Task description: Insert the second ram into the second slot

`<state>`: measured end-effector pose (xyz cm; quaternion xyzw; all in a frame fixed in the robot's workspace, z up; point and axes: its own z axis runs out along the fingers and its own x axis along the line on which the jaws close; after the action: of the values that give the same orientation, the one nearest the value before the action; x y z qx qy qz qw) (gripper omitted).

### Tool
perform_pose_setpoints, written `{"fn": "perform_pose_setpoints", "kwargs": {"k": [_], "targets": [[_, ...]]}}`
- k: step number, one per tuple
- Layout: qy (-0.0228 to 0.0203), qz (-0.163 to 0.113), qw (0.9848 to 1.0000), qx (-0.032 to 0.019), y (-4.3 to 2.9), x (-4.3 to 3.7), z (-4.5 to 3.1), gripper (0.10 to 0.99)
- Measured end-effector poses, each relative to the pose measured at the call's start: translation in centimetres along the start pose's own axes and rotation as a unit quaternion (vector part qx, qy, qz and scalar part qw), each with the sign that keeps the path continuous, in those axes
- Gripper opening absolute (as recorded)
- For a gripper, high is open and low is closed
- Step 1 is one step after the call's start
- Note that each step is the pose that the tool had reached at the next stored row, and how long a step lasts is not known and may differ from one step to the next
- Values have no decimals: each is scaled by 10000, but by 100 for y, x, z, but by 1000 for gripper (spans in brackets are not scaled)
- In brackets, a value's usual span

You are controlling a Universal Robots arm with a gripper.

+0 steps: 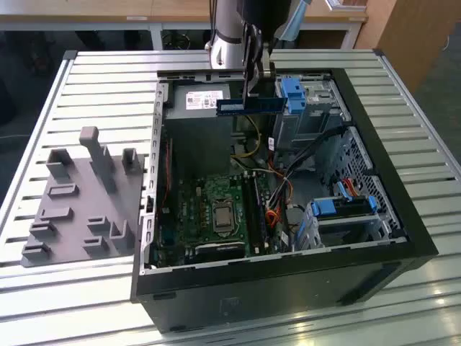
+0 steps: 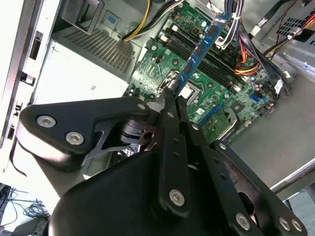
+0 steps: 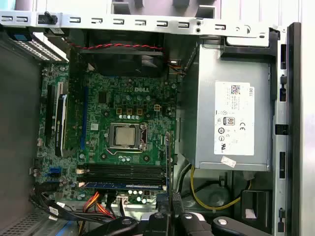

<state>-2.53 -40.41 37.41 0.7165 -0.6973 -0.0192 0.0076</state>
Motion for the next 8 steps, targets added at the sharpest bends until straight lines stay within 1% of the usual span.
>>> {"fn": "perform_pose_setpoints", "kwargs": {"k": [8], "targets": [[-1,0,10000,0,1,7,0,137]]}}
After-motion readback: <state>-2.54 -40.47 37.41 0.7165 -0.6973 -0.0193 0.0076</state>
